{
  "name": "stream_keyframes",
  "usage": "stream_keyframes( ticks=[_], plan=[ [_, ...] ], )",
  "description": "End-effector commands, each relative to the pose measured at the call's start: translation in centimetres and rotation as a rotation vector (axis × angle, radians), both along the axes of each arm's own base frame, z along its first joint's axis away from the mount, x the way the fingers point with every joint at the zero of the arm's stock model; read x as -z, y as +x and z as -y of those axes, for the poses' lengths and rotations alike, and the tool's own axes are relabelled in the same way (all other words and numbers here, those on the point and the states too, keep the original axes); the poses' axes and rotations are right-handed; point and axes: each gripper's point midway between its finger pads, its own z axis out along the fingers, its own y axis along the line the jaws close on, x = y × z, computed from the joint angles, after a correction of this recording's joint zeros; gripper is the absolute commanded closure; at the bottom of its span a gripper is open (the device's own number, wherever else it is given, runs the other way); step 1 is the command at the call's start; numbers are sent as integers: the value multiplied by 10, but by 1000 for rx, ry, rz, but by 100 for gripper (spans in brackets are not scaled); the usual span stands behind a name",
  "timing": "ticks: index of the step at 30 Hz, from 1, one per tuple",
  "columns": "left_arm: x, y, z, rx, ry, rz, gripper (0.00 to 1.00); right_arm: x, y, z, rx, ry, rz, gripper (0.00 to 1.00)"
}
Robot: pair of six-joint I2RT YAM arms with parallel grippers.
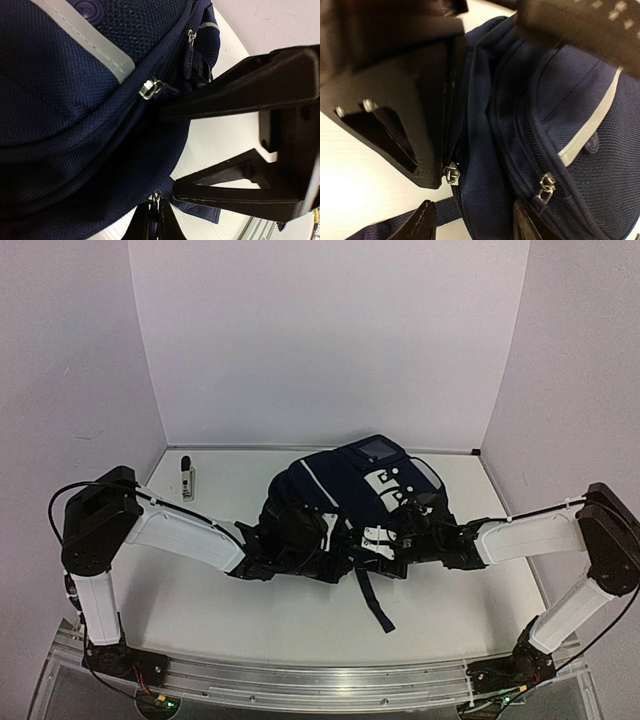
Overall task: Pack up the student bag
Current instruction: Zip the student bag at the center of the board.
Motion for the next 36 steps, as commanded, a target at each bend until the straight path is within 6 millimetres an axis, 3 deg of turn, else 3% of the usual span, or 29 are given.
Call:
stream_keyframes(
  ticks=[1,4,7,9,13,19,22,24,26,29,31,36],
  plan=[
    [-71,-2,15,37,-185,68,100,11,11,3,18,-45,91,55],
    [-69,0,9,17,-166,68,100,11,19,8,59,-66,122,73],
    [-58,3,-3,-28,-112,55,100,0,23,15,94,-66,163,94],
    [-50,9,-17,-84,-66,56,100,-9,25,20,114,-61,181,100],
    [-34,16,-44,-176,36,45,100,-17,34,40,169,-63,171,100],
    [-18,17,-81,-242,155,46,100,-10,49,80,238,-96,115,100],
    [-25,20,-90,-244,138,60,100,-10,57,98,260,-120,95,100],
    [-31,18,-83,-201,105,64,100,-11,65,108,282,-140,92,100],
    [-38,15,-64,-130,54,73,100,-14,67,111,283,-160,82,89],
    [-40,12,-36,-51,-10,46,100,-29,52,99,240,-132,-34,53],
    [-40,8,-21,-6,-51,23,100,-40,40,84,216,-116,-95,40],
    [-52,7,-3,30,-126,10,100,-58,0,38,109,-133,-111,38]
  ],
)
